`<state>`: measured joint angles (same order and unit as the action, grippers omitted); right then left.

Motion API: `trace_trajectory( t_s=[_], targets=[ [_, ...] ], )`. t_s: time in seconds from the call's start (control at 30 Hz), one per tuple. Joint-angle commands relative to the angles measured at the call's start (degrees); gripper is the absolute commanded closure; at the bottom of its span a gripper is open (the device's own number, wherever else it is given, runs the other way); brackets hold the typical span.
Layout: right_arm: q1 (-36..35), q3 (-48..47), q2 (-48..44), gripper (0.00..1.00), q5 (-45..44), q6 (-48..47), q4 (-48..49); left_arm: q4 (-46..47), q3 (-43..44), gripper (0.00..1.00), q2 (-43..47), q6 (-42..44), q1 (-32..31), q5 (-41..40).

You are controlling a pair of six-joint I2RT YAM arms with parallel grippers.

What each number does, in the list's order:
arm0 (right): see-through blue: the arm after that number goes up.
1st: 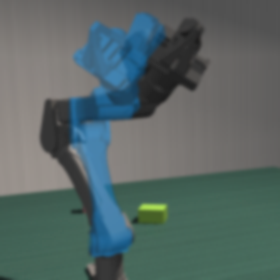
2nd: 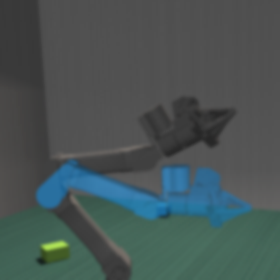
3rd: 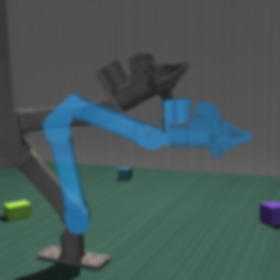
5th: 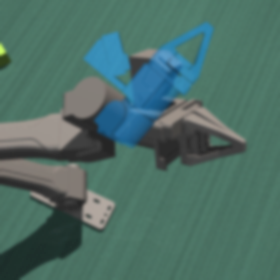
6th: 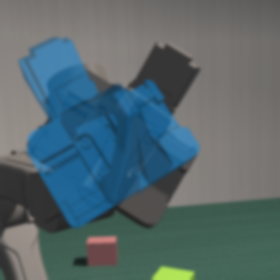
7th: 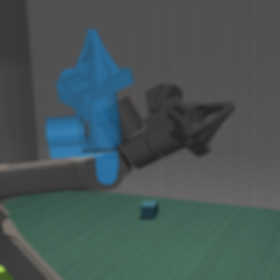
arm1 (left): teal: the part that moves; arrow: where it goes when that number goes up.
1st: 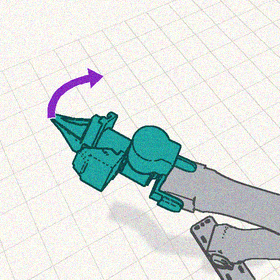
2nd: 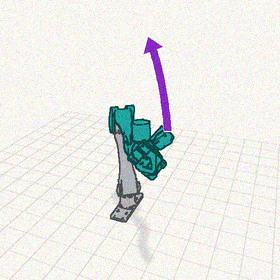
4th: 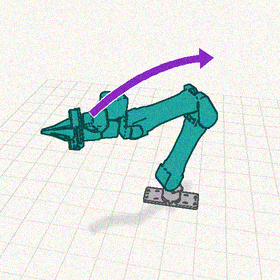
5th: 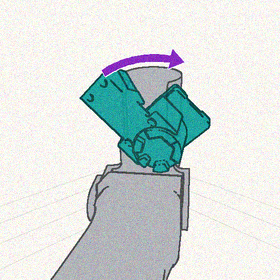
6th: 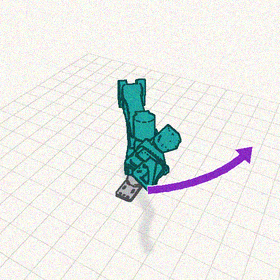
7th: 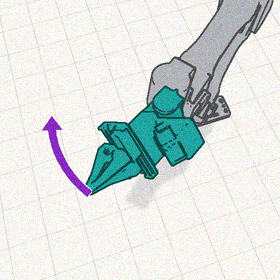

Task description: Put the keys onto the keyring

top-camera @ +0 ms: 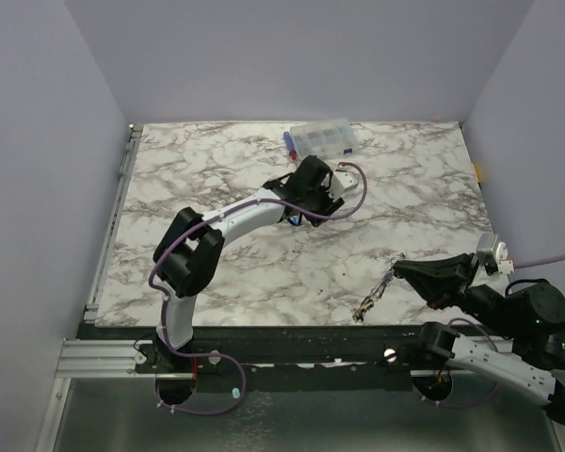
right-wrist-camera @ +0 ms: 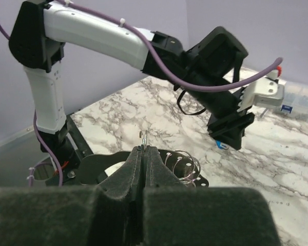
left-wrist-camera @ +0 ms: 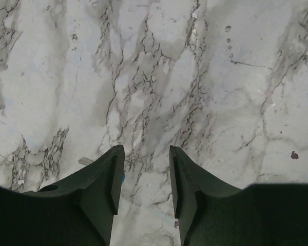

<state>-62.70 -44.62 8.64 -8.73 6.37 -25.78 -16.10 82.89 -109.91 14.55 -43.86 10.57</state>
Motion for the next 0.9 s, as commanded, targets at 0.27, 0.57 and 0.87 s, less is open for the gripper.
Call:
trace_trajectory(
  t_s=[0.27,0.57,0.87],
  targets=[
    [-0.41,-2.52,-3.55,0.99,0.60,4.82,-9.47,-34.72,21.59,0.51,-15.29,17.75,1.89,0.51],
    [-0.41,-4.65,-2.98,0.99,1.35,4.49,-10.75,-36.32,23.90,0.51,-17.27,30.12,3.51,2.69],
    [-0.41,-4.63,-2.78,0.99,1.33,4.33,-10.76,-36.48,25.98,0.51,-18.88,36.04,6.12,9.35]
  ],
)
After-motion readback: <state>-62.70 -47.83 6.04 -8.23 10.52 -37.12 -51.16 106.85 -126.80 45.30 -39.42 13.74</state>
